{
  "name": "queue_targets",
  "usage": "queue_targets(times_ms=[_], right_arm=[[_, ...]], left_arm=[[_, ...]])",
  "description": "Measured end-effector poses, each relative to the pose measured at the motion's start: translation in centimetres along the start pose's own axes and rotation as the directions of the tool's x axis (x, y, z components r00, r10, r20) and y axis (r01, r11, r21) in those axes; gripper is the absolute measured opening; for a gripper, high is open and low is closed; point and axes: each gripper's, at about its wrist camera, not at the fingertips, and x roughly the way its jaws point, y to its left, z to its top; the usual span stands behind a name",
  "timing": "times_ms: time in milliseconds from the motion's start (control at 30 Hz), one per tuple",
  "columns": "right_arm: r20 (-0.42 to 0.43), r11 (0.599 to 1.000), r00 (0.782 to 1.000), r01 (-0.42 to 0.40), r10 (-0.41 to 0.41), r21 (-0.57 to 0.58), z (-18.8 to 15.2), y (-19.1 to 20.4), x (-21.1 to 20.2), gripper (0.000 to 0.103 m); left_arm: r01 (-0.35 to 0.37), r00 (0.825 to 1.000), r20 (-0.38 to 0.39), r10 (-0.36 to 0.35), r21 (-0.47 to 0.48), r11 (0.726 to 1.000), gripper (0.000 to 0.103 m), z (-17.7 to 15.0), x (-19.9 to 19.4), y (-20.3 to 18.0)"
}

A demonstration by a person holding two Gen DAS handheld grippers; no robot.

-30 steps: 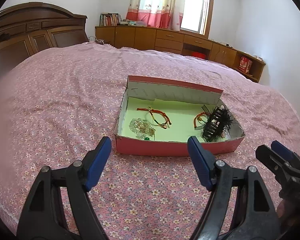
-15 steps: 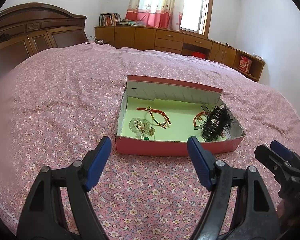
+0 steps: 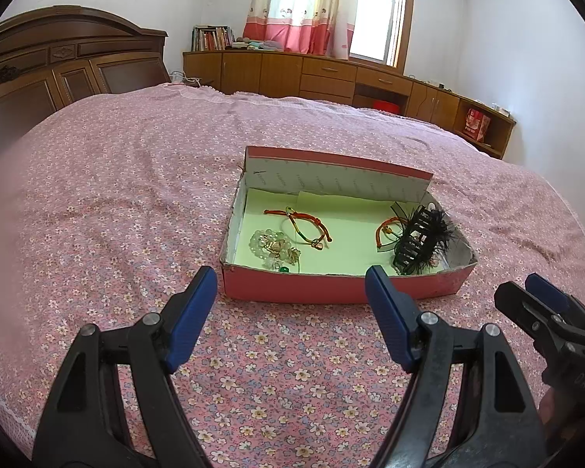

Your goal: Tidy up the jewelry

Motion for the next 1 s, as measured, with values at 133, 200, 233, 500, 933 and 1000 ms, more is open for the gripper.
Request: queue_targets(times_ms=[133, 200, 233, 500, 933, 1000], right_arm=[[0.0, 1.0, 1.0, -0.001, 0.001, 0.001, -0.04, 0.04, 0.01, 0.098], [0.0, 1.0, 1.0, -0.001, 0.001, 0.0, -0.02, -0.01, 0.03, 0.098], [0.0, 1.0, 1.0, -0.001, 0.001, 0.0, -0.01, -0.03, 0.03, 0.098], [0.0, 1.0, 1.0, -0.002, 0.002, 0.001, -0.01, 0.0, 0.03, 0.098], [-0.001, 1.0, 1.0, -0.002, 0.002, 0.002, -0.15, 0.06, 0.1, 0.098], [-0.001, 1.0, 1.0, -0.003, 0.003, 0.002, -0.12, 0.03, 0.11, 0.098]], left_arm=[[0.001, 1.0, -0.002, -0.001, 0.002, 1.0, 0.071, -0.09, 0.05, -0.08], [0.002, 1.0, -0.002, -0.002, 0.003, 1.0, 0.071, -0.1, 0.1, -0.13], [0.002, 1.0, -0.002, -0.002, 0.003, 1.0, 0.071, -0.1, 0.11, -0.13], [0.002, 1.0, -0.002, -0.002, 0.003, 1.0, 0.071, -0.1, 0.12, -0.14], [0.003, 1.0, -0.002, -0.003, 0.002, 1.0, 0.071, -0.13, 0.14, -0.12], [0.002, 1.0, -0.002, -0.002, 0.003, 1.0, 0.071, -0.14, 0.15, -0.13]])
